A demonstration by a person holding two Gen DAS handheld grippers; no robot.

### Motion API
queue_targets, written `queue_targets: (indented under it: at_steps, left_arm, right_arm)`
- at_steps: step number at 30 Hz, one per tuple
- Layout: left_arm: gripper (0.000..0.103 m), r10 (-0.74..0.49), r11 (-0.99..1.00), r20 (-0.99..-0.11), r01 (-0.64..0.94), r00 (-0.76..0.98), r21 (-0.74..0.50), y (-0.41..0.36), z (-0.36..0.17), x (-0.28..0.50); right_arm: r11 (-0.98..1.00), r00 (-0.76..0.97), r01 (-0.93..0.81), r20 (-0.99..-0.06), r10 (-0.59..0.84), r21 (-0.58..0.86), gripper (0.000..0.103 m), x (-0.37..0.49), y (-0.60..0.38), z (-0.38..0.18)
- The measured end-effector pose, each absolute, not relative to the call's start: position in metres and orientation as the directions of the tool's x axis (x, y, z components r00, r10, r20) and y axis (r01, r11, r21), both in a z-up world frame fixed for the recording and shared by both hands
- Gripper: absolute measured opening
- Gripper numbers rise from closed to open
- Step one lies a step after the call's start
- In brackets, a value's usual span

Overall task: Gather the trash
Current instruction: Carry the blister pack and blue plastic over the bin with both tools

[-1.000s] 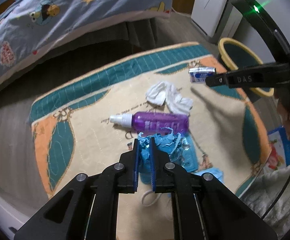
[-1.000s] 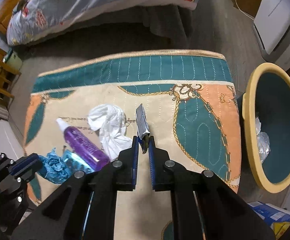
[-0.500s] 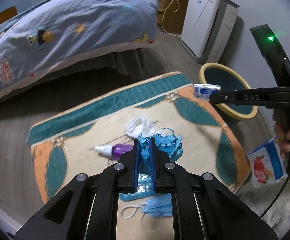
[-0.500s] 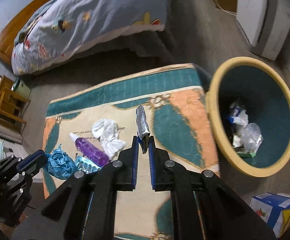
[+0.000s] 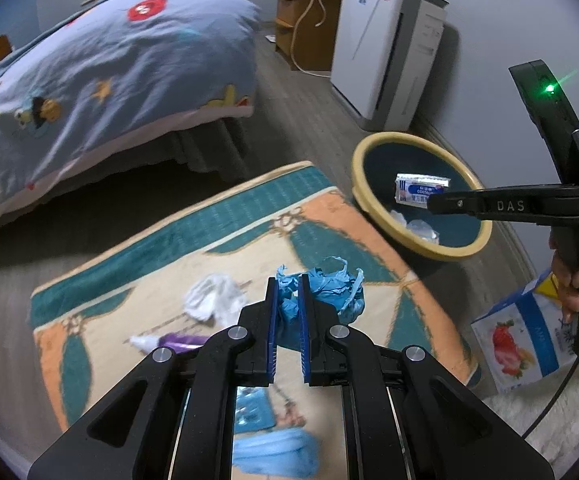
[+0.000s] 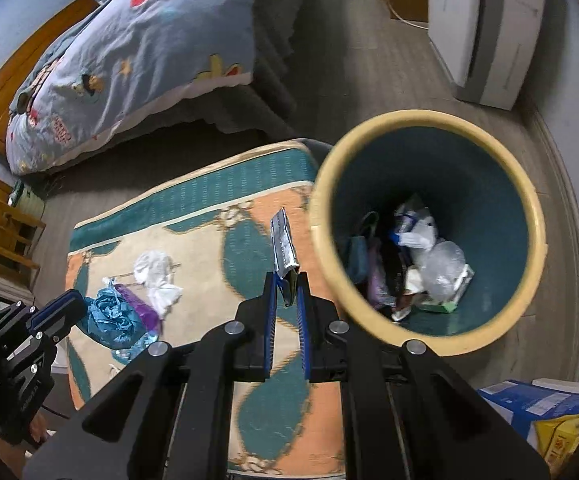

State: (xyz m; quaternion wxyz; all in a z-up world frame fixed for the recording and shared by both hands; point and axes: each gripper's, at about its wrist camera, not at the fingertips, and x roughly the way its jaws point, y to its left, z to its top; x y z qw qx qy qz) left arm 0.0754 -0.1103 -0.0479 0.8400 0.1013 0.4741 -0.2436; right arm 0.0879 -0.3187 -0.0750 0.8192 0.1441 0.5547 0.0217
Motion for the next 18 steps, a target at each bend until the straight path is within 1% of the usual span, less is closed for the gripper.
queue_targets:
  at_steps: [4,10,18]
  left_arm:
    - [0.01,-0.312,0.86,-0.838,0.507,0.447,-0.05,-0.129,-0.05,0.078]
    - [0.01,-0.333,0.868,-0.83,0.49,0.448,-0.084,-0.155,-0.055,0.09]
    - [0.01,-0.36,0.842,-0.837,0.529,0.411,-0.103,-0.204,-0.071,0.098]
  right_arm:
    - [0.954,0.387,0.154,-0.904,0.181,0.257,0.009,0.086,-0.342,-0.078]
    - [0.95,0.375,0.199,-0.915,0.153,0.24,0.009,0.084,-0.375,-0.088]
    - [0.945,0.359,0.238,-0.924,0.13,0.226,0.009,0.081,-0.413,-0.097]
